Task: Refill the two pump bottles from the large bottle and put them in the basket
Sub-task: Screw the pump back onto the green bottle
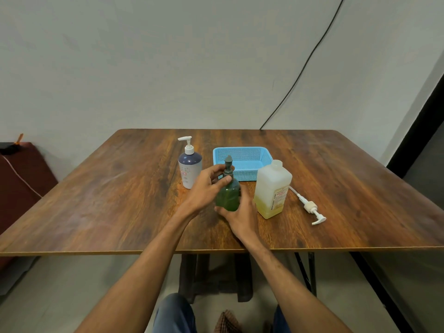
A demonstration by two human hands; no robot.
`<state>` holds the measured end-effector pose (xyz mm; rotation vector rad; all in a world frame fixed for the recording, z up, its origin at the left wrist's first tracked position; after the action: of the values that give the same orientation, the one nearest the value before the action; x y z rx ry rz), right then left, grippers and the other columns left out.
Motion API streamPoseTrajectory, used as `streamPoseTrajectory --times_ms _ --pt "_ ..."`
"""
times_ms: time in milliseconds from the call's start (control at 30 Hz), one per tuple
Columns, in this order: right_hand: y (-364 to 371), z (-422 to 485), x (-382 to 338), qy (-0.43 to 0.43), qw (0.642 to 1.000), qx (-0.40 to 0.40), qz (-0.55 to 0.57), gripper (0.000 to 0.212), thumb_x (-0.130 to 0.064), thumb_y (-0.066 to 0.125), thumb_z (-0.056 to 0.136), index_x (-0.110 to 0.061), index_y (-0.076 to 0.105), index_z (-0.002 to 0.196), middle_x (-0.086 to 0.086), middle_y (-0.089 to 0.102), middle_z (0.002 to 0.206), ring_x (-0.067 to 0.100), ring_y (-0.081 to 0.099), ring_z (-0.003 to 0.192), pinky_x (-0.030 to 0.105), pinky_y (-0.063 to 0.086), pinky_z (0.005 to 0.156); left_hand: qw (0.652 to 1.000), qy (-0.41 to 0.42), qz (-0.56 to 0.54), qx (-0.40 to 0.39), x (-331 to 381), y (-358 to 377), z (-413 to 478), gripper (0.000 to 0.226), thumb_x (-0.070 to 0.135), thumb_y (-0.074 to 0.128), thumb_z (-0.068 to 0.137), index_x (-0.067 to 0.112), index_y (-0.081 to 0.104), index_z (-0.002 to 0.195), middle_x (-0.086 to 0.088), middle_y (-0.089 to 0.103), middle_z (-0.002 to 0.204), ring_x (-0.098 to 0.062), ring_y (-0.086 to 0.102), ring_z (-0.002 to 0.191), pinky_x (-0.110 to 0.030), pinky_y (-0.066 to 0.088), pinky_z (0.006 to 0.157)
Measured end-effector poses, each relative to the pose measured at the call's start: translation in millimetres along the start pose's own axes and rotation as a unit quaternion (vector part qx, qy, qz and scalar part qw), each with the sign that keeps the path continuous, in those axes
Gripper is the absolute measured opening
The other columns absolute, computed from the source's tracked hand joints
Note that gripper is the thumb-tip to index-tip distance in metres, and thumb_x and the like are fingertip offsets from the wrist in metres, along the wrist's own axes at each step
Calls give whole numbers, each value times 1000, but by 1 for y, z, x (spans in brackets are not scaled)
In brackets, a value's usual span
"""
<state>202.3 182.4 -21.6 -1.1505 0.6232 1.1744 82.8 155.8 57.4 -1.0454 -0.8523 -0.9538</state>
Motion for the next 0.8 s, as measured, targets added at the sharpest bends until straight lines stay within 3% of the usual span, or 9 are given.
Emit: streamPoseTrajectory --times_ms 67,167,300,567,700,800 --pt "0 0 0 -1 1000 -2 5 81 -28 91 69 -28 46 136 -8 62 127 10 58 116 31 54 94 1000 -7 -23 4 -1 0 -2 37 8 62 98 13 56 135 10 64 124 3 61 115 -14 51 93" --pt "0 0 -1 0 1000 -5 0 83 -28 91 70 -28 44 138 -7 59 132 9 55 121 20 47 93 995 8 -8 100 1 -9 -6 45 22 77 89 15 61 130 8 68 118 -3 65 110 -17 54 91" --pt "2 0 2 5 1000 -9 2 84 -28 91 70 -31 43 138 -7 60 131 11 56 121 30 53 97 982 36 37 179 5 -15 -9 42 25 87 77 8 71 112 1 73 103 -9 70 94 -16 57 81" --pt "1 0 0 4 1000 -11 0 82 -30 90 70 -33 43 137 -11 59 128 9 55 118 30 51 96 996 7 -34 87 -8 -14 -3 39 3 74 87 2 67 126 -8 74 117 -15 70 111 -36 56 100" --pt "0 0 0 3 1000 -7 -3 83 -30 91 69 -32 43 137 -10 59 129 10 56 118 30 52 95 997 -4 -71 33 -8 -8 -2 45 -1 63 95 4 55 139 -11 69 127 -14 65 120 -22 53 99" --pt "1 0 0 4 1000 -8 -3 83 -30 91 70 -33 43 138 -11 58 130 9 54 119 30 51 96 997 6 -52 53 -2 -8 -3 47 16 71 93 11 58 138 0 69 126 -5 64 117 -21 52 99"
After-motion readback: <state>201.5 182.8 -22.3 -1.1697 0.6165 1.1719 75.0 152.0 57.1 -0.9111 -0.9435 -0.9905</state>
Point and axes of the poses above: each hand's wrist, its own z-axis towards the middle knuckle, its own y-axis out of the palm, x = y × z, the point moved 9 cm from there along z, towards the middle knuckle
